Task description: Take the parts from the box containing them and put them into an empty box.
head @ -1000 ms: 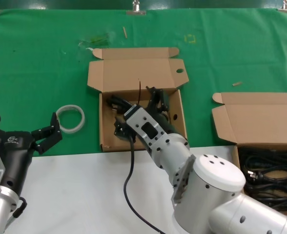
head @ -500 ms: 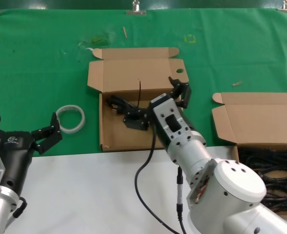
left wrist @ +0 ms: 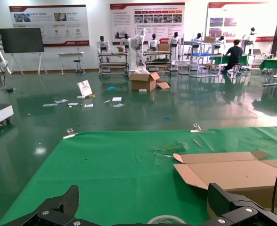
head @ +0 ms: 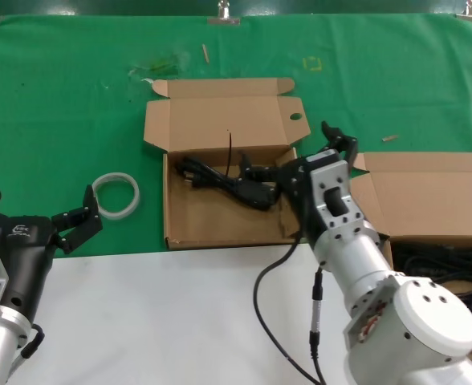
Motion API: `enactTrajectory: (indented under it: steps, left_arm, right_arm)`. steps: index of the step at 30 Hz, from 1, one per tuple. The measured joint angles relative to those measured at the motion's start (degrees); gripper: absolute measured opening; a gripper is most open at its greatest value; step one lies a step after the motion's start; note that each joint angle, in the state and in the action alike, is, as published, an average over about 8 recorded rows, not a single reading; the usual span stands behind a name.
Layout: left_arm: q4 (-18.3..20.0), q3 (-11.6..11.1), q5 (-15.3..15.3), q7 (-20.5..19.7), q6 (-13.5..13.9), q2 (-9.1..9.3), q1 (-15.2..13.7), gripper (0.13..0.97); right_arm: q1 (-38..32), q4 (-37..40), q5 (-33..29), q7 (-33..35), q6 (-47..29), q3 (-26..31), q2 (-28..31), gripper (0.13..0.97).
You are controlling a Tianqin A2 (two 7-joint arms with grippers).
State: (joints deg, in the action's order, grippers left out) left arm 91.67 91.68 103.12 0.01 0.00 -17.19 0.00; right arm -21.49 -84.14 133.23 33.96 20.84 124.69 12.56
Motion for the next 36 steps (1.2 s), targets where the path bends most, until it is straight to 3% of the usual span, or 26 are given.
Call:
enactTrajectory:
  steps: [36]
  left_arm:
    - [0.0, 0.0, 0.01, -0.02, 0.0, 0.0, 0.0, 0.966]
  right_arm:
    - [18.63, -6.53, -26.09, -29.44, -18.07, -28.62, -0.04, 0.966]
